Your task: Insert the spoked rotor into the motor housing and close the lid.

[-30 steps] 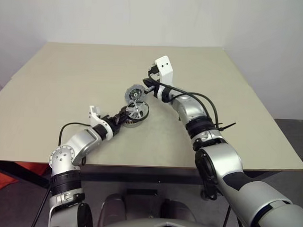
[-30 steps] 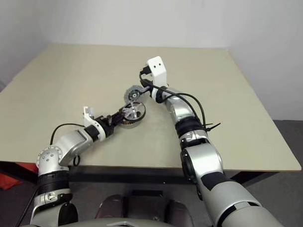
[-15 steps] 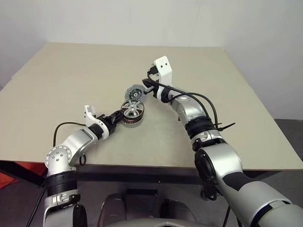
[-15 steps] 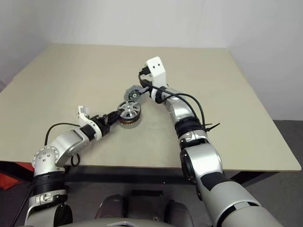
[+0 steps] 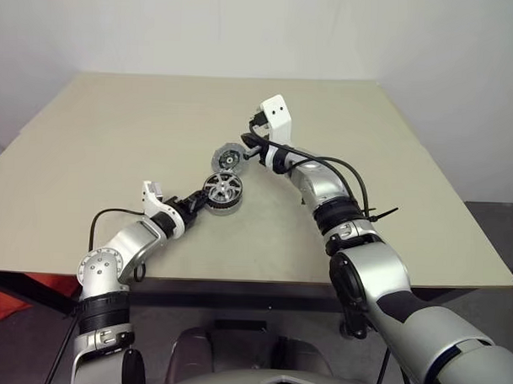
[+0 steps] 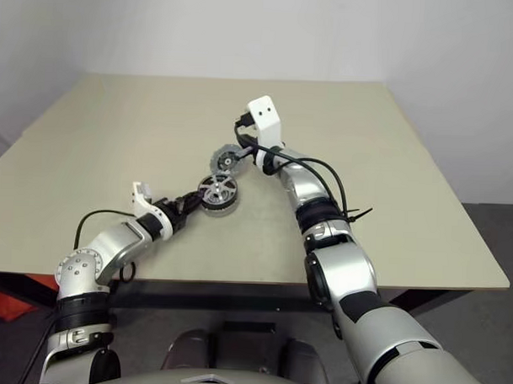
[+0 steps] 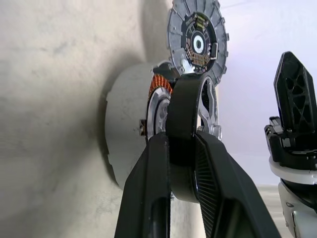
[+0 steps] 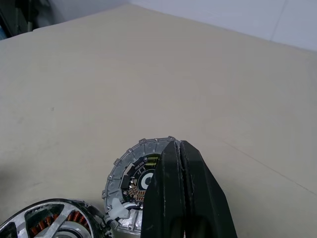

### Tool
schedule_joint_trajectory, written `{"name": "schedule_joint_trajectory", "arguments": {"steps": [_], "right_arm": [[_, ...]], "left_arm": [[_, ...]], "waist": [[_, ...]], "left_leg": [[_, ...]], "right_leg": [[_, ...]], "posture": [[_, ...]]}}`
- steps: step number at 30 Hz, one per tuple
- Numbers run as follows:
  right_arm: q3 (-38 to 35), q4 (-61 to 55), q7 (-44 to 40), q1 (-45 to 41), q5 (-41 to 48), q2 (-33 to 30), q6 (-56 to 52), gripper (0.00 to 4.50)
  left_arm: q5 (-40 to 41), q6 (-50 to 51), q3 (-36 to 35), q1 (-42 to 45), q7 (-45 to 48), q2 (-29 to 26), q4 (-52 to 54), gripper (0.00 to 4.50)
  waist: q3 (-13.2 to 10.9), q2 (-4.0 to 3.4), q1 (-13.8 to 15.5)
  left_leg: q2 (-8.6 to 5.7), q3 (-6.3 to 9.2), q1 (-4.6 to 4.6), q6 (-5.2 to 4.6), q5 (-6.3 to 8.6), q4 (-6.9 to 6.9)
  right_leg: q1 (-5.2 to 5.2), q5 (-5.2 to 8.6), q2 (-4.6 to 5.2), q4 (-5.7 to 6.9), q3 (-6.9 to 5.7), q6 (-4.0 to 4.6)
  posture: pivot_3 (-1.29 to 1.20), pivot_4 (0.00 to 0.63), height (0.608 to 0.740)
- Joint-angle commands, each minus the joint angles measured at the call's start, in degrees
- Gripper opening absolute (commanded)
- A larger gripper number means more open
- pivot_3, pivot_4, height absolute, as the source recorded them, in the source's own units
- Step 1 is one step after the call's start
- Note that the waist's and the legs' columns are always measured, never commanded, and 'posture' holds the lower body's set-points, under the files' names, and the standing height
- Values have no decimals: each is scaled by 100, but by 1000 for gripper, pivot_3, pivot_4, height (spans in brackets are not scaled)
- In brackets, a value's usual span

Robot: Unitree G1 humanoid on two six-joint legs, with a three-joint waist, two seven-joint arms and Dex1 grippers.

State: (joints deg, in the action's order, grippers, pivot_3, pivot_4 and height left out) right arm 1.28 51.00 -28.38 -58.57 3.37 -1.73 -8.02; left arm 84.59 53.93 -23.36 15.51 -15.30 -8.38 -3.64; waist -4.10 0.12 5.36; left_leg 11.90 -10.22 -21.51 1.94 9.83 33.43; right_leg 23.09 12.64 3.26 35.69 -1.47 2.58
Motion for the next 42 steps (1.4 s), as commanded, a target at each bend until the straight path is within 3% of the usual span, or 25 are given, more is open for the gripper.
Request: {"name": "schedule_joint_trajectory", "arguments": {"steps": [1,7,14,34,38,42], "right_arm": [[6,-75,14,-115,-7,17,122,0],[-2,-48,11,-134,-11,22,140,0],[5,-64,4,-123,-16,22,142,0],[5,28,-18,-135,-82,59,204,0],[17,-7,-124,-116,-60,82,171,0],[203,-268,-599,155,-43,149,-23,0]], "left_arm": [[21,-108,-65,41,63,-36,123,376],[-103,-77,32,58,161,-54,138,376],[-205,3,199,77,160,-19,142,2564],[1193,-64,-183,72,239,-905,1100,2564],[1012,-206,-99,47,314,-992,1155,2564],[214,-476,61,33,518,-1105,1149,2564]], "waist": [[0,0,0],[0,0,0],[1,0,6],[0,4,5],[1,4,4],[2,5,0]], "left_leg": [[0,0,0,0,0,0],[0,1,0,1,-1,1],[-1,1,14,2,-2,2],[-1,5,17,5,-4,5],[0,6,18,6,-4,8],[1,7,18,6,-4,8]], "right_leg": [[0,0,0,0,0,0],[0,0,0,2,0,0],[-16,0,1,4,0,0],[-18,2,-3,8,1,-1],[-19,2,-3,10,1,-2],[-19,2,-4,10,0,-2]], "posture": [[0,0,740],[0,0,740],[0,0,740],[0,0,740],[0,0,740],[0,0,740]]}}
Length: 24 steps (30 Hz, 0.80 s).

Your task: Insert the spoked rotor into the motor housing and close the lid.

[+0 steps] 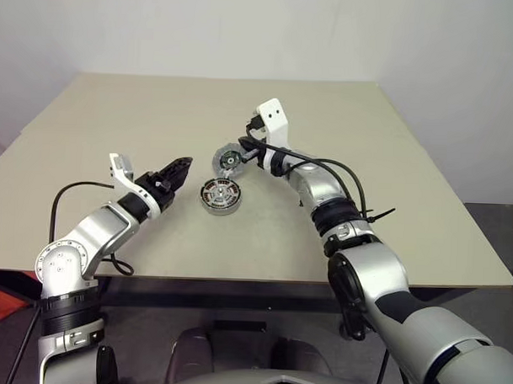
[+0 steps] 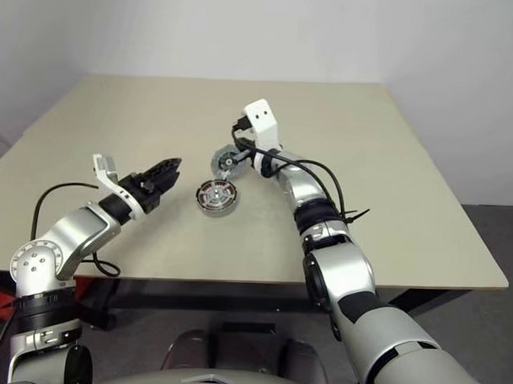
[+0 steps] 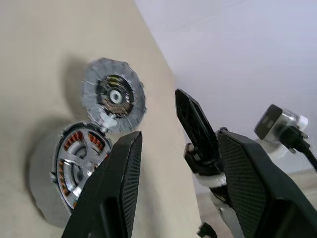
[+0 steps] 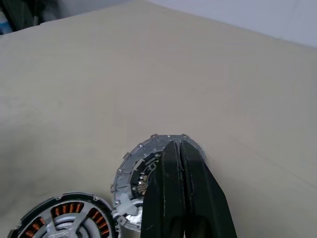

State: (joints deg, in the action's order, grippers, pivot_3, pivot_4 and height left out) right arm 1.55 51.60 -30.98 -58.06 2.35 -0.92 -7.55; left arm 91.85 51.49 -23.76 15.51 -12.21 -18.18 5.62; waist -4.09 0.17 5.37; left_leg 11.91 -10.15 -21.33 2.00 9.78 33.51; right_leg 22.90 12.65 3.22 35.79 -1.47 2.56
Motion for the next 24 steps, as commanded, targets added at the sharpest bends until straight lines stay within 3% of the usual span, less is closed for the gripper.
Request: {"name": "schedule_joint_trajectory", "arguments": {"steps": [1,5,10,13,17,24], "right_arm": [[313,-388,-503,244,2,86,-169,0],[848,-551,-714,726,-318,117,-538,0],[1093,-1207,-954,1090,-248,222,-1051,0],[1166,-935,-823,1184,-332,289,-1241,0],[1102,-732,-643,1157,-366,286,-1007,0],[819,-1442,-1156,927,42,148,-411,0]], "left_arm": [[-846,-333,181,33,302,-180,209,2564],[-1672,-454,455,15,656,-366,235,2564],[-2029,-425,493,20,880,-363,223,2564],[-2156,-429,468,34,873,-315,176,2564],[-2317,-418,461,36,917,-273,163,2564],[-2595,-376,503,-33,1069,-248,172,2564]], "waist": [[0,1,-2],[3,6,5],[4,7,1],[5,8,-10],[21,11,-28],[20,11,-20]], "left_leg": [[0,1,1,0,0,0],[-1,5,1,-1,1,-1],[0,5,14,-1,1,1],[1,5,26,1,0,0],[1,5,46,1,0,-3],[0,8,51,0,0,-3]], "right_leg": [[-2,0,0,-1,0,0],[-7,2,0,-3,-1,-3],[-18,2,2,0,-1,-3],[-25,3,1,1,-1,-5],[-39,4,0,1,0,-3],[-46,22,1,0,0,-36]], "posture": [[0,0,740],[0,0,740],[0,0,740],[0,0,740],[0,0,740],[0,0,740]]}}
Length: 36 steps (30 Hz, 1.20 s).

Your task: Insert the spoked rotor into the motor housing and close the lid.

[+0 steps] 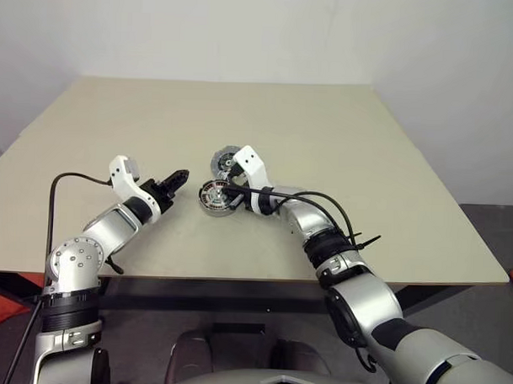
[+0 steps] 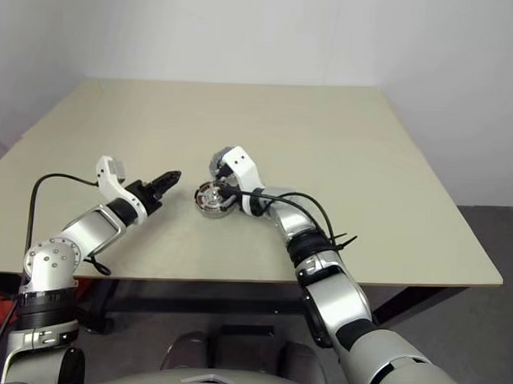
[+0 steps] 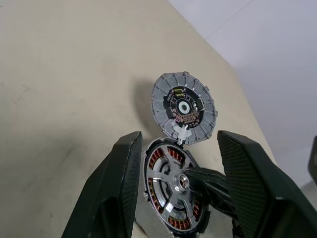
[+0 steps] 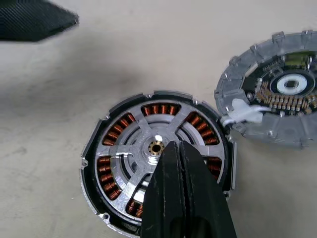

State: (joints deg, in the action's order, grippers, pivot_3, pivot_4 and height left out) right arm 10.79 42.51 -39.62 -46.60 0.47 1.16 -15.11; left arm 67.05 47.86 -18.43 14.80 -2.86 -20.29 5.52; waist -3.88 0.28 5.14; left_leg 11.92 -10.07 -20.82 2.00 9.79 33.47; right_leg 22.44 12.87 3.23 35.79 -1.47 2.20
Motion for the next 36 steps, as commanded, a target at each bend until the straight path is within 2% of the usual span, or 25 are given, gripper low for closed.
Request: {"name": "schedule_joint_trajectory", "arguments": {"steps": [1,4,5,8,10,12,16,20,24,28,32,36], "right_arm": [[-60,-659,-485,-253,240,-148,382,0],[300,-1038,-1296,-263,129,-532,663,0],[521,-1118,-1667,-296,-4,-752,940,188],[1037,-923,-2430,-593,-415,-1273,1783,917],[1209,-656,-2689,-791,-546,-1419,2169,1655],[1432,-90,-2834,-1158,-825,-1450,2678,2302],[1845,910,-2850,-1754,-1429,-1390,3703,2302],[1864,1616,-3126,-2079,-1448,-1001,4057,2302],[2226,2259,-2463,-2209,-2145,-819,4512,2302],[2031,2515,-2638,-2135,-2020,-548,4496,2302],[2135,2707,-2188,-2088,-2342,-520,4553,2302],[2077,2751,-2098,-2099,-2408,-525,4602,2302]], "left_arm": [[-183,-8,-17,40,171,-58,192,2564],[-367,-4,5,71,269,-101,198,2564],[-470,-9,33,92,322,-145,198,2586],[-899,-69,211,207,501,-322,218,2597],[-1218,-163,330,274,613,-404,231,2597],[-1939,-501,643,390,799,-652,302,2597],[-3224,-1093,1357,555,1213,-1153,537,2597],[-3700,-1251,1625,591,1558,-1290,809,2597],[-3936,-1235,1632,441,1719,-1208,857,2597],[-4025,-1155,1518,248,1717,-1071,955,2597],[-3975,-1069,1448,199,1749,-891,1052,2597],[-3602,-898,1204,67,1927,-668,1063,2597]], "waist": [[0,0,10],[0,1,24],[0,1,29],[0,3,40],[0,3,34],[-1,4,18],[-2,5,-9],[-3,2,-65],[-4,1,-107],[-6,-2,-120],[-7,-4,-115],[-9,-8,-122]], "left_leg": [[0,1,-6,0,0,0],[-1,3,-17,-1,0,0],[-1,4,-20,-3,2,0],[-2,6,-23,-9,5,2],[-2,7,-25,-10,6,7],[-1,7,-24,-12,6,16],[9,9,-32,-24,14,26],[8,8,-43,-47,28,40],[11,8,-87,-74,44,77],[8,8,-96,-77,47,83],[14,8,-93,-80,48,83],[27,7,-85,-79,48,98]], "right_leg": [[5,-6,-1,0,-1,11],[9,-18,0,-4,-2,32],[9,-18,0,-6,-1,32],[5,-17,2,-10,-2,31],[7,-17,1,-7,-4,31],[7,-17,1,-1,-5,31],[19,-17,-2,7,-9,33],[19,-17,1,6,-8,39],[47,-17,7,11,-11,44],[55,-18,9,15,-11,45],[60,-17,7,28,-13,46],[60,-15,9,54,-8,48]], "posture": [[0,0,740],[0,0,740],[0,0,740],[0,0,740],[0,0,740],[0,0,740],[0,0,740],[0,0,740],[0,0,740],[0,0,740],[0,0,740],[0,0,740]]}}
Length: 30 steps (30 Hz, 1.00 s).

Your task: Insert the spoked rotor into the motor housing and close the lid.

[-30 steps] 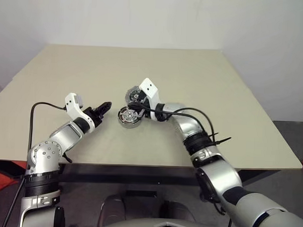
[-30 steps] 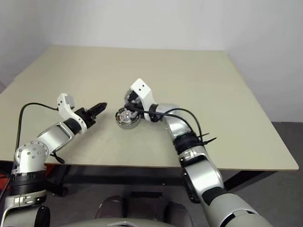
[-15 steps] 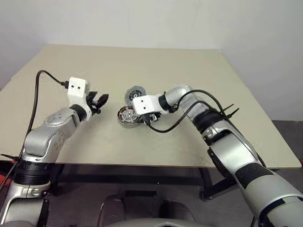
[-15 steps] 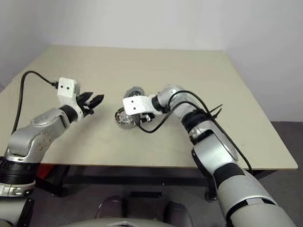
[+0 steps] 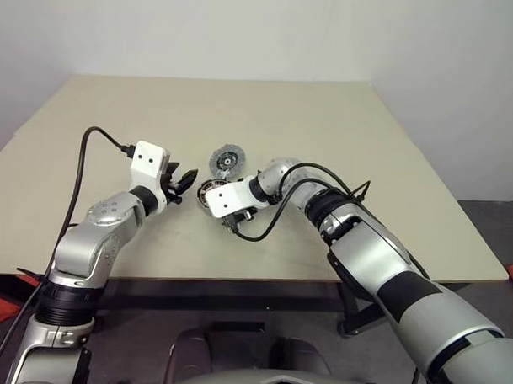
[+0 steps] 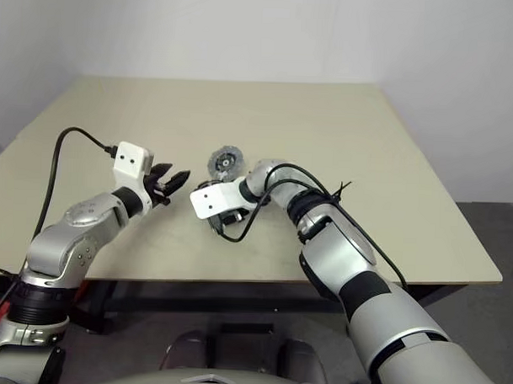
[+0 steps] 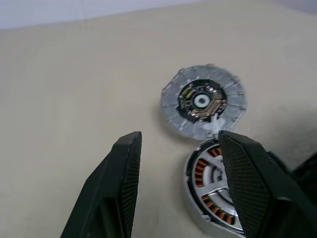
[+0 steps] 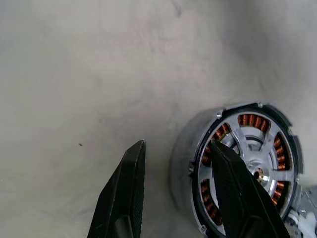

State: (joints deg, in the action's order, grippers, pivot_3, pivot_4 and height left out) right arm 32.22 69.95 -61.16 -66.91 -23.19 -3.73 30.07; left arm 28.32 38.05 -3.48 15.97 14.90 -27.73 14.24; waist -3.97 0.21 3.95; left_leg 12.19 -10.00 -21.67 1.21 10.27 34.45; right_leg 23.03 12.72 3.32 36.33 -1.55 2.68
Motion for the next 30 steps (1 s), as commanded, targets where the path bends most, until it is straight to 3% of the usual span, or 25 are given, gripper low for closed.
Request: {"name": "schedule_joint_trajectory", "arguments": {"steps": [1,6,12,30], "right_arm": [[-82,6,64,-77,-46,-46,98,2302],[-150,0,94,-127,-32,-89,100,2302],[-216,-7,145,-122,7,-121,90,2302],[-229,250,415,-271,-313,-266,-2,2302]], "left_arm": [[375,123,-370,-101,224,113,197,2597],[1058,488,-909,-345,554,199,175,2597],[1032,563,-1235,-550,673,-59,44,2597],[826,706,-1055,-714,537,70,250,2597]], "waist": [[-1,-2,-4],[-4,-7,-1],[-6,-9,-2],[-7,-11,-8]], "left_leg": [[3,0,2,0,0,4],[10,0,11,6,-3,12],[11,1,14,6,-4,13],[14,0,14,6,-3,13]], "right_leg": [[1,1,-1,7,0,2],[7,8,-4,42,0,11],[7,8,-5,44,0,11],[8,13,-7,42,2,17]], "posture": [[0,0,740],[0,0,740],[0,0,740],[0,0,740]]}}
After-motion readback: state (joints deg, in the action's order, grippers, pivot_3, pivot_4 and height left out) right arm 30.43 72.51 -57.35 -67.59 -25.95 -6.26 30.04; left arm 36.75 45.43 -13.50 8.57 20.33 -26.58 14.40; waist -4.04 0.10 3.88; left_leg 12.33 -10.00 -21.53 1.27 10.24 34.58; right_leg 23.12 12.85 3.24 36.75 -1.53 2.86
